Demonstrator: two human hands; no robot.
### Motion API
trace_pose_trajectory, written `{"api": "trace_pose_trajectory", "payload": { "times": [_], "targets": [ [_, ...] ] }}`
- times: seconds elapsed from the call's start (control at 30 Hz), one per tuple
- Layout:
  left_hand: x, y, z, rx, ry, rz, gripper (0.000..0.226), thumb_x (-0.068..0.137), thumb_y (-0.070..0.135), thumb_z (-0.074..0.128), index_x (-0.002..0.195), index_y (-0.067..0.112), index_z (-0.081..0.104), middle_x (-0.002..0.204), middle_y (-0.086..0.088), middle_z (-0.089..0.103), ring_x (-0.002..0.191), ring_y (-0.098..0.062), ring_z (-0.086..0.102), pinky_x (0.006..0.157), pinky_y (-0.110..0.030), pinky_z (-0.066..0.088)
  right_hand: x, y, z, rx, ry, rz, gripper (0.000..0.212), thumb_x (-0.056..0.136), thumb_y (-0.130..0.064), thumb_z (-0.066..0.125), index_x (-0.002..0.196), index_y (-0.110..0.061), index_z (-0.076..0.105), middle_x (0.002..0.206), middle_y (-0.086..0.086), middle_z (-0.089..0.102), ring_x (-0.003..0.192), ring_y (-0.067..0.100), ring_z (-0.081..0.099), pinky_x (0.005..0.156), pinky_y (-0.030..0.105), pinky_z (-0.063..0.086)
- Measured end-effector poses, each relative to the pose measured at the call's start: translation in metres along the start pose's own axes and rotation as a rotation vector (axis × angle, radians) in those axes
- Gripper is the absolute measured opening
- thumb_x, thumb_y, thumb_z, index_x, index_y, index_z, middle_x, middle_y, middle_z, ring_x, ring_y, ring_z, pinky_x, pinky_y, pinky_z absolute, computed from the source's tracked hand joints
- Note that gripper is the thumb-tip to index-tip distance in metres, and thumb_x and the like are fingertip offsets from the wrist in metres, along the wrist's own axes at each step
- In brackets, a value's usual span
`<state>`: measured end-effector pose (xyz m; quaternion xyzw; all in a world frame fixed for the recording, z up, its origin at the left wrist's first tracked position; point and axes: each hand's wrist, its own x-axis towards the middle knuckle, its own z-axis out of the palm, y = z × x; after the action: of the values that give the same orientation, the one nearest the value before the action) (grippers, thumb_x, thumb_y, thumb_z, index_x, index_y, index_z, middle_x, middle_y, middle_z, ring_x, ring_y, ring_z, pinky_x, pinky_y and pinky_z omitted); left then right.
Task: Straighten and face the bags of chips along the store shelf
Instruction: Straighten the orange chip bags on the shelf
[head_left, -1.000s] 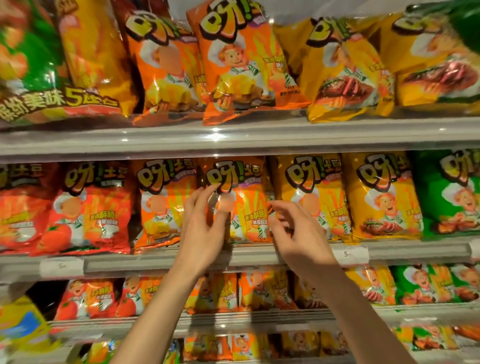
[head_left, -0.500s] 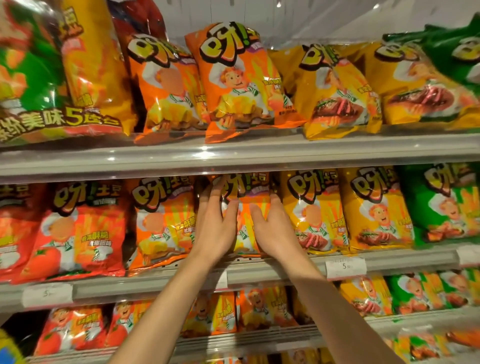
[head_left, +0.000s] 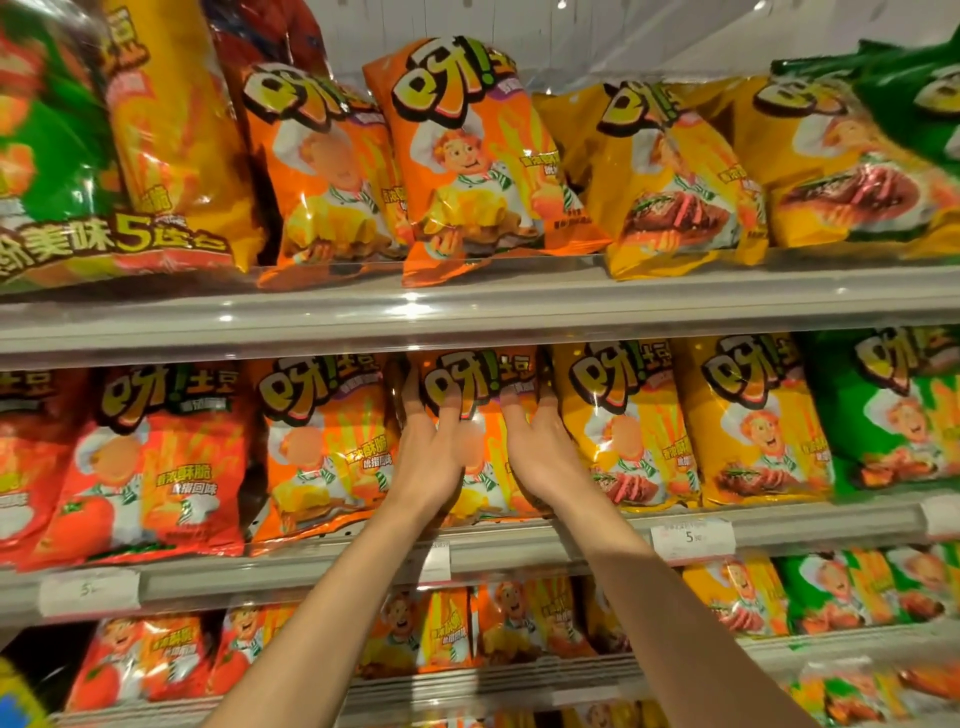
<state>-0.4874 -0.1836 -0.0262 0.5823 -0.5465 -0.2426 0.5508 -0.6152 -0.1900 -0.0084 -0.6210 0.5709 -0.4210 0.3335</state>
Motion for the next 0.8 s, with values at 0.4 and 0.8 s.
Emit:
{"api": "trace_pose_trajectory", "payload": {
  "times": [0.4,0.8],
  "targets": [
    [0.004,-0.012,0.001,0.104,0.048,0.067,0.067,0.096,0.065,0.029,0.153,0.045,-0.001,0.121,-0.023,0.065,0.109,-0.040,0.062,0.093,-0.048,0.051,-0.002,0.008,0.007,-0.044,0.105,-0.081,0.068,0.102,-0.048,0.035,0.155,-0.010,0.016,0.156,0.021,0.031,0.141,0.035,0.032,0.115,0.043,0.028],
    [0.020,-0.020,0.007,0.445,0.018,0.180,0.050,0.106,0.038,0.030,0.155,0.031,0.030,0.165,-0.007,0.021,0.147,-0.031,0.025,0.108,-0.031,0.029,0.006,0.026,0.016,-0.746,0.145,-0.541,0.051,0.098,-0.021,0.019,0.124,-0.008,0.060,0.146,0.030,0.043,0.137,0.052,0.034,0.108,0.059,0.038]
  ]
}}
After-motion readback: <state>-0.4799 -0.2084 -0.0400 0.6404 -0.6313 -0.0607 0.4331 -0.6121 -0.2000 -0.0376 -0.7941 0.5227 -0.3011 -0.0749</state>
